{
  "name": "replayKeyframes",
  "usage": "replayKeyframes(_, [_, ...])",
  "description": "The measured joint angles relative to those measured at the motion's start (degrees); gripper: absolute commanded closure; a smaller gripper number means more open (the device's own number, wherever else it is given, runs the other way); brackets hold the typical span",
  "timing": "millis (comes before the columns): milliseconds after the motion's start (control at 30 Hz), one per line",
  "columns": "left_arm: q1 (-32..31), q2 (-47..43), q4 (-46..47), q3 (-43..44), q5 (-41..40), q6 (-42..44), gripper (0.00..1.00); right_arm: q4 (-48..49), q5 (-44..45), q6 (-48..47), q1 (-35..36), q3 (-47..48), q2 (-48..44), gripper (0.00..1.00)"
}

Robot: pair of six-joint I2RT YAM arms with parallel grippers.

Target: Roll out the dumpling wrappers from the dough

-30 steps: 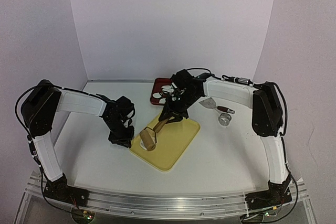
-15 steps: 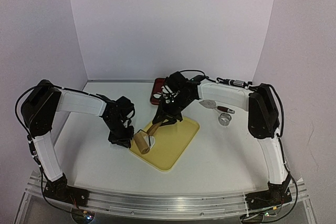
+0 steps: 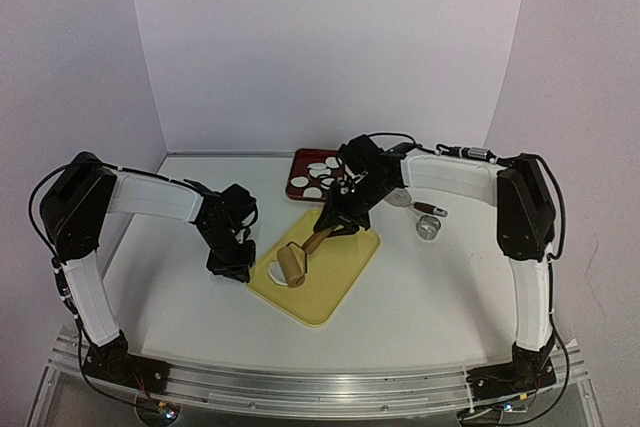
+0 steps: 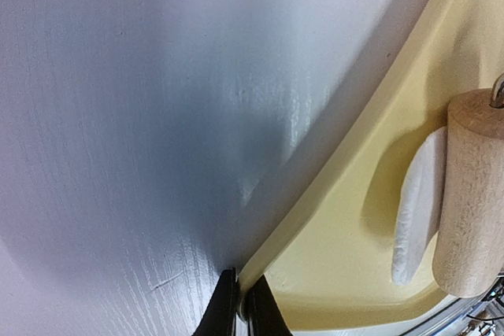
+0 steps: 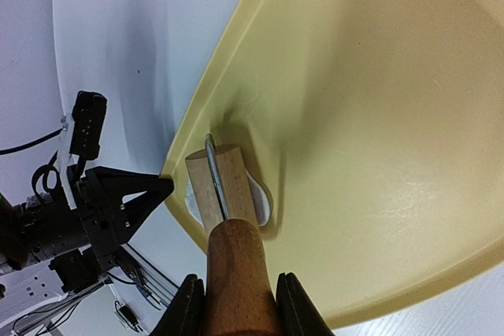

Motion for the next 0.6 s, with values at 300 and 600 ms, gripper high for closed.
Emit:
replayKeyframes(300, [0.01,0.0,0.02,0.0,0.03,-0.08,1.0,0.4,-1.38,-1.36,4.71,6.86,5.25,1.0])
replayKeyframes(600, [-0.01,0.0,0.04,0.0,0.06,-0.3,1.0,4.32,-0.71,-0.36,2.8,-0.61,0.86,1.0])
